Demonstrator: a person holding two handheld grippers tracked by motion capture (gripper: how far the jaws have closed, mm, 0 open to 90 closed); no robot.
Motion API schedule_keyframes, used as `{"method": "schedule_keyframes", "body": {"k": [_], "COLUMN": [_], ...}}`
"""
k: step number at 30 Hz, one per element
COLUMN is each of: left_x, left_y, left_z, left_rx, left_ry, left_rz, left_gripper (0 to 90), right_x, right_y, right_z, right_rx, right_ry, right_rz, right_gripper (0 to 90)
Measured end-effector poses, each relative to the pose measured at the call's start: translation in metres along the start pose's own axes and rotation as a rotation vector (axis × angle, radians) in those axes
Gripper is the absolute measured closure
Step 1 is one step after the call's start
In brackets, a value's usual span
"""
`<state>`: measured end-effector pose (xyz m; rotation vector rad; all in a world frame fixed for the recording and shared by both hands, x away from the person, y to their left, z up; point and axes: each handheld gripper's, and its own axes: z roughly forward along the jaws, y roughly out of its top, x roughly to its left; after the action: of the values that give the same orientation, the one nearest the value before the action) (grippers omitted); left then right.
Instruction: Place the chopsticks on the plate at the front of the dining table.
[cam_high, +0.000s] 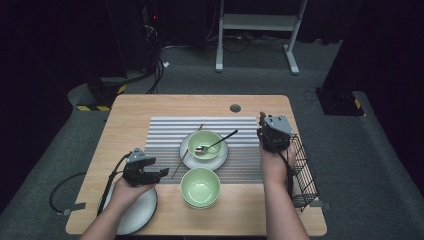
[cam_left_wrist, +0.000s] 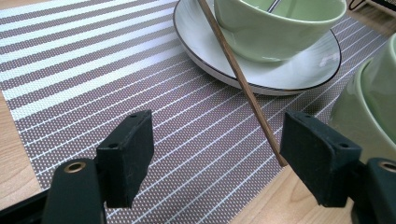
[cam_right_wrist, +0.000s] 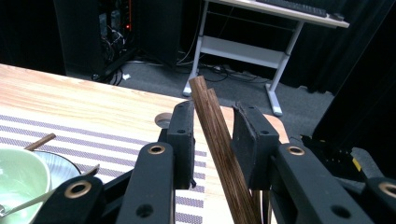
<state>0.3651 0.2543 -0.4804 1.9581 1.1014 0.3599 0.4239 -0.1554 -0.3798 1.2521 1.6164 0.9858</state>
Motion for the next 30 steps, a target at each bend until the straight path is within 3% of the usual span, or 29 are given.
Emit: {"method": "schedule_keyframes", "body": {"k": [13, 30], "left_x": [-0.004, -0.009], "left_y": [0.0, 0.003], "left_z": [0.002, 0.002], "left_rx": [0.007, -0.001], "left_ry": [-0.008, -0.022], "left_rz": [0.004, 0.001], "left_gripper": [26.7, 28.3], "right_x": [-0.002, -0.008], "right_y": [-0.001, -0.001], "right_z": [-0.004, -0.034], "right_rx": [-0.003, -0.048], "right_ry": [0.003, 0.012], "right_rz": [-0.019, -0.076], "right_gripper": [76.3, 78.1]}}
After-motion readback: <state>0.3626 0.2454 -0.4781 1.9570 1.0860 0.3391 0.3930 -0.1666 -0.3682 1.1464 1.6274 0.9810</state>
